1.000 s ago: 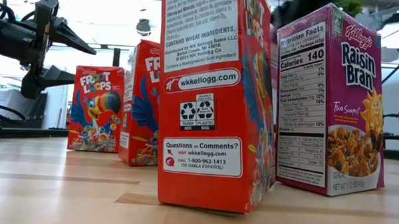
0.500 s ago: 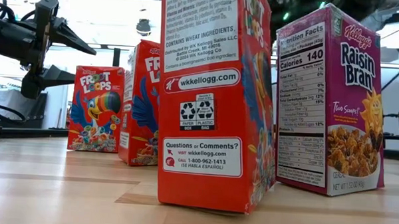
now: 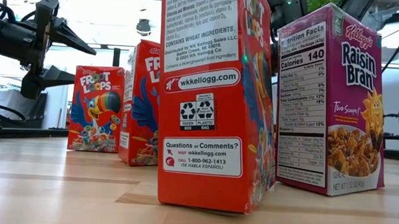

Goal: Stack cereal on shelf
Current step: Put the right purple cereal box on the shelf

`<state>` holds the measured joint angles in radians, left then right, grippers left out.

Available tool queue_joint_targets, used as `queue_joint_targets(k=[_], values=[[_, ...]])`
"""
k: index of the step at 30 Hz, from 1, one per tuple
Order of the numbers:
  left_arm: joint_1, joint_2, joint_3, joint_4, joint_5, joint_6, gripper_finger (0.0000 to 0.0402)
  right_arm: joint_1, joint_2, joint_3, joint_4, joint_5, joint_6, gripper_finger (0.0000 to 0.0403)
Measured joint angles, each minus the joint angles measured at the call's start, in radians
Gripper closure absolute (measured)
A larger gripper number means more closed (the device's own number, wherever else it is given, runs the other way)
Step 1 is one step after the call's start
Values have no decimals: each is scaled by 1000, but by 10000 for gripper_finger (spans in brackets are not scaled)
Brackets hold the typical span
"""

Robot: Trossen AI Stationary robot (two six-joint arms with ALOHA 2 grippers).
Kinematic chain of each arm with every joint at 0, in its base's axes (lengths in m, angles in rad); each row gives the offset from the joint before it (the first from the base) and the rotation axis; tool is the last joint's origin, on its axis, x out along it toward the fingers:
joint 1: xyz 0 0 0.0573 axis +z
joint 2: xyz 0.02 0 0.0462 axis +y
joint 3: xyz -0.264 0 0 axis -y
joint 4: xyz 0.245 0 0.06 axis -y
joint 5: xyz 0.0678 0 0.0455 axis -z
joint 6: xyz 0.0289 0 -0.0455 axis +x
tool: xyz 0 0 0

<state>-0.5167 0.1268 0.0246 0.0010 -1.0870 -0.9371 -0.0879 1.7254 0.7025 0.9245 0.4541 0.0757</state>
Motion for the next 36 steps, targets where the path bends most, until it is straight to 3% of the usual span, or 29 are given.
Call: queue_joint_targets(k=[12,18,25,36], values=[[0,0,0,-3,-27,-2,101,-46,-1,0,-29,-11,36,191],[0,0,0,-4,-27,-2,101,-74,-1,1,-71,-92,48,154],[0,0,0,-3,-27,-2,101,-59,-36,2,-134,-93,-85,139],[0,0,0,-3,-27,1,101,-61,-199,62,-488,-150,-111,113]])
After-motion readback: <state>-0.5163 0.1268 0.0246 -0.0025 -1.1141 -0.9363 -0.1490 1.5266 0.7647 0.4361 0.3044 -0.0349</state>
